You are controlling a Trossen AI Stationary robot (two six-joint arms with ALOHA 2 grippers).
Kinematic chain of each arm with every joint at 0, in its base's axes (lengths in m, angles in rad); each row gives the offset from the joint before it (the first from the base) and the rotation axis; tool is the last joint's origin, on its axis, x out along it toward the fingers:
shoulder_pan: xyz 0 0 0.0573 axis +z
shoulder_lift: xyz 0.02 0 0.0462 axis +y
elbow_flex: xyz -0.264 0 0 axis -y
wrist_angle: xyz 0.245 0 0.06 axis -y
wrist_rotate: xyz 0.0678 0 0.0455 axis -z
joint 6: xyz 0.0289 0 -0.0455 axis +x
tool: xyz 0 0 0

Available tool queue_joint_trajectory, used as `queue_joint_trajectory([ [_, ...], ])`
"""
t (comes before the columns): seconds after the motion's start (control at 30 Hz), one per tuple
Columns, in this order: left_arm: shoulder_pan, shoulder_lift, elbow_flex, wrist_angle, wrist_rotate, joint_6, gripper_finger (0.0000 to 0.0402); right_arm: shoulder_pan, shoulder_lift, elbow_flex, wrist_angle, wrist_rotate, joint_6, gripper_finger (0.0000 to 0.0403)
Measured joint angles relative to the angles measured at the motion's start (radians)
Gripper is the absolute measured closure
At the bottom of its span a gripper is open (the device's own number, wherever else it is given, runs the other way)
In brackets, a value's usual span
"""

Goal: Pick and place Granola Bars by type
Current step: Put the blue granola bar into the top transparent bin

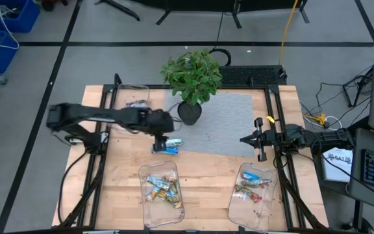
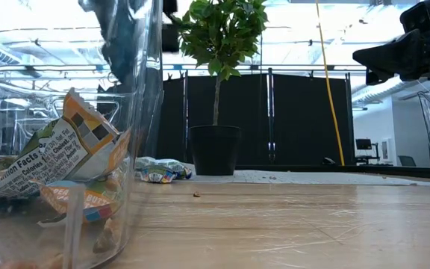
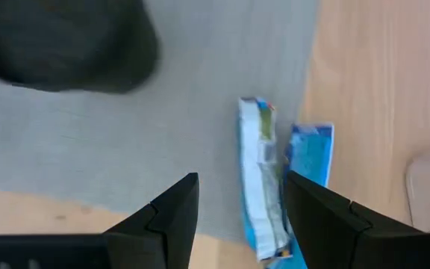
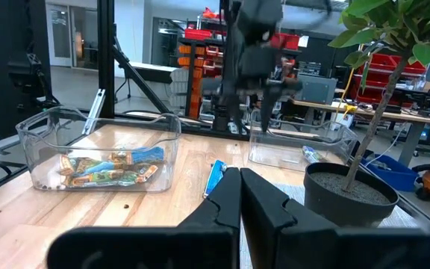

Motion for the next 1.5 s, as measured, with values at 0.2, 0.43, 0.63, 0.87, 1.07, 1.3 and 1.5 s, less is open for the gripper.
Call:
queue_joint_trajectory([
  [0.2, 0.0, 0.165, 0.061, -0.023, 0.045, 0.036, 0.0201, 0.0, 0.0, 0.0, 0.0, 0.0, 0.0, 0.0403],
  [0.43, 0.007, 0.26, 0.065, -0.017, 0.058, 0.004, 0.0201, 0.0, 0.0, 0.0, 0.0, 0.0, 0.0, 0.0403],
  [0.63, 0.006, 0.319, 0.065, -0.014, 0.075, -0.001, 0.0202, 0.0, 0.0, 0.0, 0.0, 0.0, 0.0, 0.0403],
  [0.87, 0.006, 0.332, 0.065, 0.007, 0.06, 0.006, 0.0202, 0.0, 0.0, 0.0, 0.0, 0.0, 0.0, 0.0403],
  [1.07, 0.006, 0.333, 0.065, 0.005, 0.043, 0.007, 0.0213, 0.0, 0.0, 0.0, 0.0, 0.0, 0.0, 0.0403],
  [1.3, 0.006, 0.333, 0.065, 0.004, 0.059, 0.033, 0.0329, 0.0, 0.0, 0.0, 0.0, 0.0, 0.0, 0.0403],
  [1.5, 0.006, 0.331, 0.065, 0.005, 0.059, 0.059, 0.0395, 0.0, 0.0, 0.0, 0.0, 0.0, 0.0, 0.0403],
])
